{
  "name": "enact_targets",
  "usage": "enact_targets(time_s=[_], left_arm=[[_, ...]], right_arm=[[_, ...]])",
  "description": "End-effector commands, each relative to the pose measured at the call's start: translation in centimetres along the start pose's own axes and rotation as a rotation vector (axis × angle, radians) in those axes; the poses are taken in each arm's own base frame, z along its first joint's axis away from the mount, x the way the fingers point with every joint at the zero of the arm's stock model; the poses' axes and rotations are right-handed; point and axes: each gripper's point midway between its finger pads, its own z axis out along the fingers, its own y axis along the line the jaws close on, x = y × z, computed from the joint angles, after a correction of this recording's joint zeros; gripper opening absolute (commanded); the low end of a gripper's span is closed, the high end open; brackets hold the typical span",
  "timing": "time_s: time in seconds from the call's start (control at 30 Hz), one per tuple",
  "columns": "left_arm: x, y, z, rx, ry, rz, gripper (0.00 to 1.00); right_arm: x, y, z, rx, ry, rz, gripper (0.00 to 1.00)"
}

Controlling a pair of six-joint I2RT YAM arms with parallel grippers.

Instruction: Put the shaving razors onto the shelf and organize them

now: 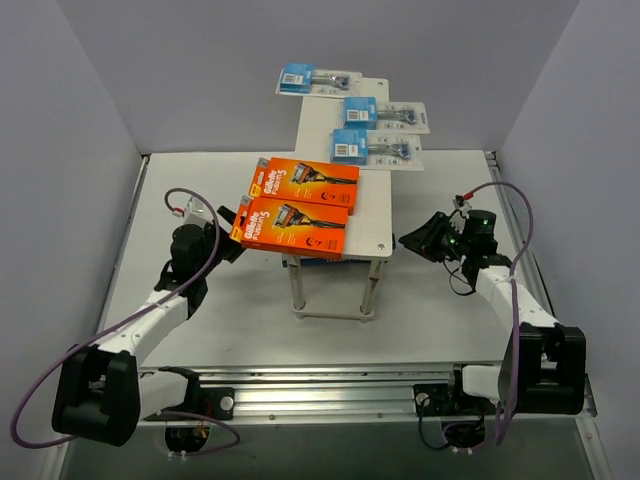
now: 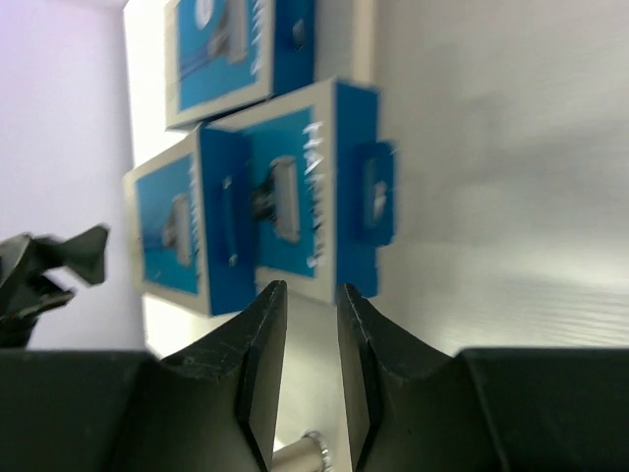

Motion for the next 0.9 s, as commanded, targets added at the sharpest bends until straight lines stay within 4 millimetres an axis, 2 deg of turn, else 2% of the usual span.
enact_targets(time_s=[0.0, 0.03, 0.27, 0.43, 0.67, 0.87], left_arm=[[-0.5, 1.3, 0.2, -0.062, 0.051, 0.044, 0.94], [-0.5, 1.6, 0.3, -0.067, 0.060, 0.041, 0.94], [0.7, 3.9, 1.7, -0.101, 0.130, 0.025, 0.94], [1.5, 5.7, 1.9, -0.148, 0.151, 0.021, 0.94], [2.2, 6.8, 2.4, -0.165, 0.173, 0.033, 0.95], [3.1, 6.1, 3.8, -0.140, 0.202, 0.036, 0.95]], right_arm=[[-2.6, -1.1, -1.0, 0.122, -0.068, -0.104, 0.24], [-3.0, -1.9, -0.8, 0.161, -0.081, -0.101, 0.24], [-4.0, -4.1, 0.5, 0.243, -0.106, -0.084, 0.24], [-3.6, -5.1, 1.5, 0.305, -0.093, -0.101, 0.24], [-1.6, -4.6, 4.3, 0.332, -0.048, -0.146, 0.25], [-0.6, -3.9, 5.9, 0.336, -0.025, -0.160, 0.26]])
